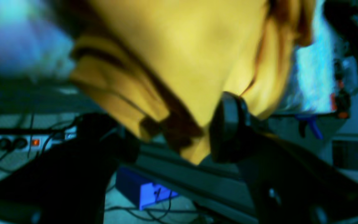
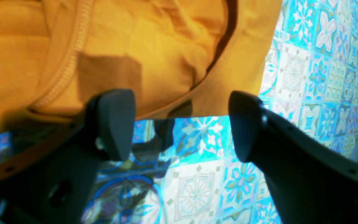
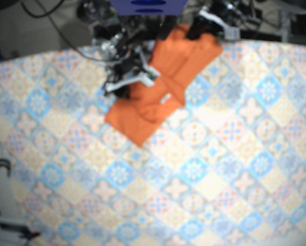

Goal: Fold the T-shirt properly
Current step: 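Hold the shirt with both grippers and press the folds flat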

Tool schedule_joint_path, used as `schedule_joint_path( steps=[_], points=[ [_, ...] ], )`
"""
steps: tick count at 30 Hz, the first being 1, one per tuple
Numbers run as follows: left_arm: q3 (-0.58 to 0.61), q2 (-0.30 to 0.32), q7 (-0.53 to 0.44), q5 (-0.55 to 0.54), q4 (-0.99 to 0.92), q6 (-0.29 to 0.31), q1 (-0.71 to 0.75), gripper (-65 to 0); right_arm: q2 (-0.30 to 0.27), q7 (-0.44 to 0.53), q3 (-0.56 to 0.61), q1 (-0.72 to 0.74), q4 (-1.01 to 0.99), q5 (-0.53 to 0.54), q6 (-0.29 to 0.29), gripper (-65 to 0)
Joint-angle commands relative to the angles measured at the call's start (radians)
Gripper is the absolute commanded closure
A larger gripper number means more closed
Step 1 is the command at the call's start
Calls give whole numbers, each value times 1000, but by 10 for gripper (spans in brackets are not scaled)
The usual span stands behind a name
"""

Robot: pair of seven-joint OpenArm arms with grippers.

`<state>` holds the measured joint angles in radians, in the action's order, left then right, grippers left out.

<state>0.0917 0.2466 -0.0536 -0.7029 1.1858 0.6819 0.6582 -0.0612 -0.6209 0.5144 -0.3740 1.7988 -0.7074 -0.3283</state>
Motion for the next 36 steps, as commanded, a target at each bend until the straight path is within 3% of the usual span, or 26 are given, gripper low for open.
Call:
schedule_joint_path(
  steps=[1, 14, 18, 22, 33, 36],
  points=[
    [-7, 4, -21, -10, 26, 16, 12, -328, 5, 14, 2, 3, 16, -5, 10, -449],
    [-4, 3, -21, -8, 29, 16, 10, -302, 5, 17, 2, -9, 3, -5, 10, -449],
    [-4, 3, -21, -8, 29, 16, 8, -175, 5, 17, 2, -10, 3, -5, 10, -449],
    [-4, 1, -21, -8, 29, 16, 7, 0, 5, 16, 2, -10, 3, -5, 10, -449],
    [0, 4, -19, 2, 65, 16, 8, 0, 5, 17, -3, -24, 3, -5, 10, -449],
    [-2, 13, 22, 2, 96, 16, 8, 0, 5, 17, -6, -26, 3, -5, 10, -449]
  ],
)
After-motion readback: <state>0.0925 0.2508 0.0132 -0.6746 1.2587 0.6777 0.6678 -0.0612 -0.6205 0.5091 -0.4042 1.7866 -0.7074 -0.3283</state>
